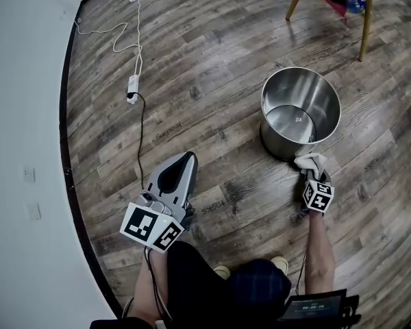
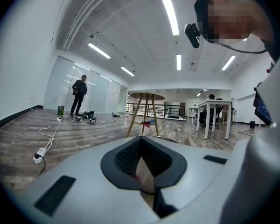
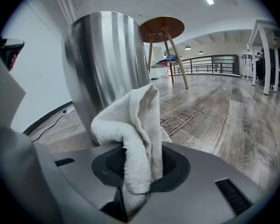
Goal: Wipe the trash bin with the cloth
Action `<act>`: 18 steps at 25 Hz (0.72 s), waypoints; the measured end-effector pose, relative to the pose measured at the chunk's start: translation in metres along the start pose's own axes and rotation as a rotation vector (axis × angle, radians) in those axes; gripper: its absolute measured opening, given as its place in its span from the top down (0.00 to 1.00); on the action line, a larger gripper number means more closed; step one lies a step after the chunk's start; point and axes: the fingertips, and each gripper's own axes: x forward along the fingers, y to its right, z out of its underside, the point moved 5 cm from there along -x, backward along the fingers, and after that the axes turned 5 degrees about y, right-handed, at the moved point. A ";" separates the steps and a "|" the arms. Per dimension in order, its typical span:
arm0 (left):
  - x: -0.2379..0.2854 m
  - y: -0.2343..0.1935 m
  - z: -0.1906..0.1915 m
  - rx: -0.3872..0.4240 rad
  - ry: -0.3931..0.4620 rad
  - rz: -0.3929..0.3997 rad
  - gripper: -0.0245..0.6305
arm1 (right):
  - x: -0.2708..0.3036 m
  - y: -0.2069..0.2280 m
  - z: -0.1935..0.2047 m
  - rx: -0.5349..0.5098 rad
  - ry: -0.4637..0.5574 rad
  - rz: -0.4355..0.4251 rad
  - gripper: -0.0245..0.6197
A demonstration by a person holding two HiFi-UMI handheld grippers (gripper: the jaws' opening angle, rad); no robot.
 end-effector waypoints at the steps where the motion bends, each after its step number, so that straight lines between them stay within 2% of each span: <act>1: 0.000 0.000 0.000 0.000 -0.001 -0.001 0.96 | -0.001 0.002 -0.001 -0.001 0.000 0.003 0.82; 8: 0.003 -0.001 0.004 -0.008 -0.011 -0.006 0.96 | -0.020 -0.008 -0.013 -0.008 0.024 -0.042 0.82; 18: 0.013 0.006 0.005 -0.018 -0.009 0.011 0.96 | -0.076 -0.055 -0.071 -0.088 0.128 -0.242 0.82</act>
